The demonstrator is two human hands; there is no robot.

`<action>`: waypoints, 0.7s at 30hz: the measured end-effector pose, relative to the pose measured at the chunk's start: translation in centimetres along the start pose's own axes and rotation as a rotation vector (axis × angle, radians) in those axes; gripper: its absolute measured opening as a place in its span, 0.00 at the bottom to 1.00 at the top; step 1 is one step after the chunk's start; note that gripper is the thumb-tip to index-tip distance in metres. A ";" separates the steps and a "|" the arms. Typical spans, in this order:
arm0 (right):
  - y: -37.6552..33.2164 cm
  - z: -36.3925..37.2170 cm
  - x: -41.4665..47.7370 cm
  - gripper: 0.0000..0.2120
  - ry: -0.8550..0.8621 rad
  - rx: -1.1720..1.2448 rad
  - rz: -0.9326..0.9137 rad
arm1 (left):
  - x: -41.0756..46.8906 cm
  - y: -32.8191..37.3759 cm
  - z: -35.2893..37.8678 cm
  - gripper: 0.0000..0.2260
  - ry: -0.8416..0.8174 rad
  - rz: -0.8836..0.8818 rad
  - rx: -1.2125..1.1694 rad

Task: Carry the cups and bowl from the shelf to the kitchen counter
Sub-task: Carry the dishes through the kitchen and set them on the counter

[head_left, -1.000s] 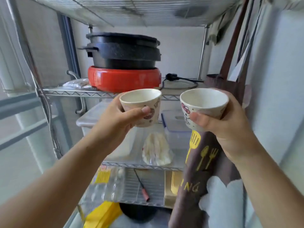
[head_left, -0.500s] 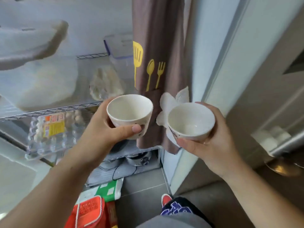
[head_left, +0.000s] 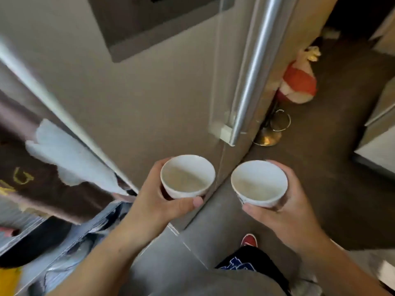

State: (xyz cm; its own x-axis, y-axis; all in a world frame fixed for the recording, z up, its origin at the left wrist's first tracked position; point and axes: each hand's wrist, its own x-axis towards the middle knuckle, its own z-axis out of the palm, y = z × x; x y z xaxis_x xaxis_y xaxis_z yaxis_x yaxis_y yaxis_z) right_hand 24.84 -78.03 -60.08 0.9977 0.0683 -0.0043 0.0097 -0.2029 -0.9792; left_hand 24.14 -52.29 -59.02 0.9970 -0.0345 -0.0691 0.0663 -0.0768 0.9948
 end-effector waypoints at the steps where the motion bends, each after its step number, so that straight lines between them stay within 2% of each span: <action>1: 0.8 -1.9 0.2 0.40 0.047 -0.011 0.023 | 1.4 -0.2 1.7 0.36 -0.029 -0.008 0.007; 7: 5.9 -14.9 1.4 0.39 0.297 -0.045 0.151 | 11.0 -1.3 15.2 0.34 -0.190 -0.038 0.107; 13: 10.4 -26.1 2.3 0.40 0.456 -0.082 0.229 | 18.9 -1.2 28.2 0.34 -0.332 0.019 0.194; 16: 12.4 -29.9 2.7 0.41 0.506 -0.079 0.287 | 21.5 -0.8 32.0 0.35 -0.363 0.018 0.215; 21: 14.2 -33.9 5.0 0.39 0.574 -0.068 0.317 | 25.7 -1.0 35.8 0.31 -0.433 0.016 0.264</action>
State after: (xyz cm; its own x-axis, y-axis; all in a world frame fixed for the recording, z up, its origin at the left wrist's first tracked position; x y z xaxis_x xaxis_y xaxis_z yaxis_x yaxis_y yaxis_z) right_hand 32.27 -113.73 -67.14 0.8304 -0.5328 -0.1630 -0.3050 -0.1897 -0.9333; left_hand 48.31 -88.78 -64.41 0.8861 -0.4437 -0.1339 -0.0170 -0.3198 0.9473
